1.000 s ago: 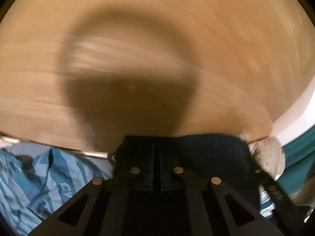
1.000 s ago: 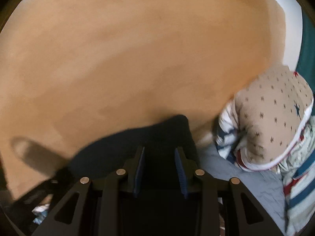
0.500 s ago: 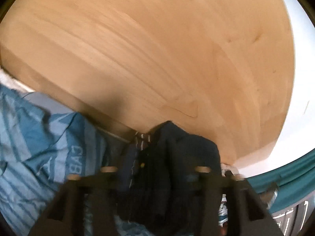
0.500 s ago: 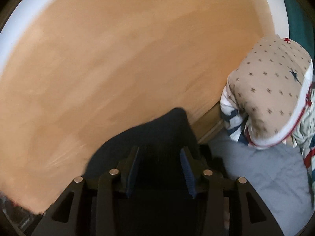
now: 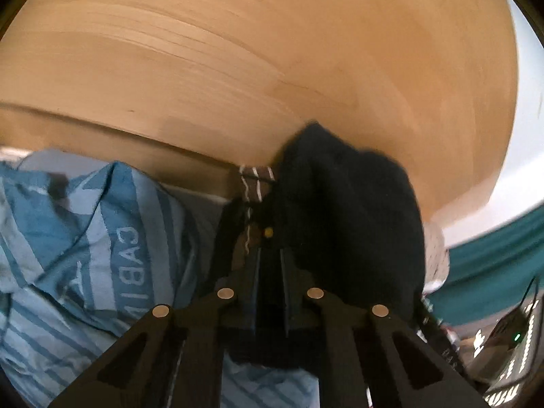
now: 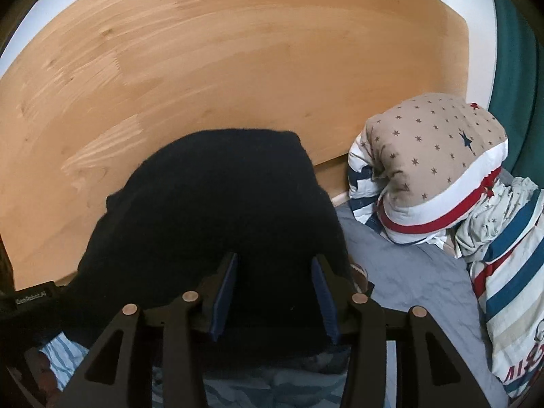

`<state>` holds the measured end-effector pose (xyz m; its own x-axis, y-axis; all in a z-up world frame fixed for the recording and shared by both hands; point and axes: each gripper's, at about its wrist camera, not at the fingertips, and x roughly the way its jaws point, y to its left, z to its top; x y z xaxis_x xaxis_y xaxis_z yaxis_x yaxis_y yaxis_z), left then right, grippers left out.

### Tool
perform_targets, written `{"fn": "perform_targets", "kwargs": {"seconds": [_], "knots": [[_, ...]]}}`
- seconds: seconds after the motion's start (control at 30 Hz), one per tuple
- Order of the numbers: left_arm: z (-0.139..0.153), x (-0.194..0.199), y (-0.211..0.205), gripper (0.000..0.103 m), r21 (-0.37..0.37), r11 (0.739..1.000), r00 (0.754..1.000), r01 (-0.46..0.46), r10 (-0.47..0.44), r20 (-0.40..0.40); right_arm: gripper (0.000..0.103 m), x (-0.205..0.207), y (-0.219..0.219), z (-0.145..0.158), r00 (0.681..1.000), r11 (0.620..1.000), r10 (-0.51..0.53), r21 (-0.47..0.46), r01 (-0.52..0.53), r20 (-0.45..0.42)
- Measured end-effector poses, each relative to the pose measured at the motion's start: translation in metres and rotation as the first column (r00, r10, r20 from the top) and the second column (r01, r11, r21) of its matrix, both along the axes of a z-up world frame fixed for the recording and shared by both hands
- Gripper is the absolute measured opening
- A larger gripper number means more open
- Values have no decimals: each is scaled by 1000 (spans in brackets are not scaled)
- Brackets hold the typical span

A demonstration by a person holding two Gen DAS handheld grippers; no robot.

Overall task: Fold clothes
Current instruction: 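Lower the cardigan onto the brown striped top and open both grippers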

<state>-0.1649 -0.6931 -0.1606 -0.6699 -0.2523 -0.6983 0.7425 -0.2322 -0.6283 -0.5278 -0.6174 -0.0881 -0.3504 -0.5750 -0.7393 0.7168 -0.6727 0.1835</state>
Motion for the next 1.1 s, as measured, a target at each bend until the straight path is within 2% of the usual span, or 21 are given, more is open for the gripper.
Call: {"fn": "perform_targets", "kwargs": {"seconds": [0.1, 0.13, 0.17, 0.2, 0.23, 0.27, 0.37, 0.4, 0.47, 0.57, 0.63, 0.73, 0.8, 0.93, 1.0, 1.1], "knots": [[11, 19, 3, 11, 36, 998, 994, -58, 61, -94, 50, -6, 8, 8, 998, 1000, -6, -27, 7, 55], [19, 22, 8, 20, 39, 998, 992, -46, 51, -117, 50, -8, 10, 11, 997, 999, -7, -36, 10, 73], [24, 20, 12, 50, 39, 999, 991, -22, 27, -128, 54, -11, 13, 14, 996, 999, -8, -45, 13, 91], [26, 18, 14, 65, 39, 999, 990, 2, 4, -141, 59, -12, 19, 17, 993, 998, -17, -64, 25, 119], [29, 15, 17, 76, 39, 999, 988, 26, -19, -153, 73, -11, 28, 20, 989, 995, -38, -81, 50, 144], [28, 10, 18, 76, 39, 998, 989, 43, -37, -142, 83, -11, 38, 22, 984, 992, -64, -93, 81, 166], [12, -8, 17, 76, 67, 995, 996, 71, -67, -65, 83, -10, 50, 19, 981, 990, -92, -88, 108, 171], [4, -9, 16, 76, 83, 994, 996, 70, -65, -62, 82, -12, 50, 13, 981, 992, -93, -72, 106, 173], [-7, -9, 14, 76, 112, 992, 996, 58, -50, -73, 55, -20, 49, 0, 976, 993, -80, -69, 96, 204], [-15, -9, 13, 74, 138, 988, 992, 68, -52, -118, 55, -35, 54, -18, 956, 986, -98, -106, 131, 275], [-16, -13, 15, 74, 126, 988, 991, 84, -69, -116, 55, -39, 58, -23, 951, 981, -117, -117, 156, 286], [-12, -21, 21, 74, 82, 992, 992, 100, -92, -89, 61, -38, 58, -22, 958, 981, -150, -82, 174, 244], [-15, -21, 22, 74, 97, 991, 991, 95, -85, -99, 66, -36, 54, -20, 968, 985, -161, -36, 171, 190], [-24, -19, 22, 74, 126, 989, 991, 78, -64, -114, 66, -30, 43, -12, 987, 989, -147, 36, 145, 69], [-25, -18, 23, 74, 127, 989, 992, 73, -58, -114, 66, -31, 40, -14, 989, 989, -143, 53, 141, 48], [-27, -19, 27, 76, 131, 989, 992, 66, -51, -114, 65, -36, 40, -20, 984, 985, -165, 63, 161, 68]]}}
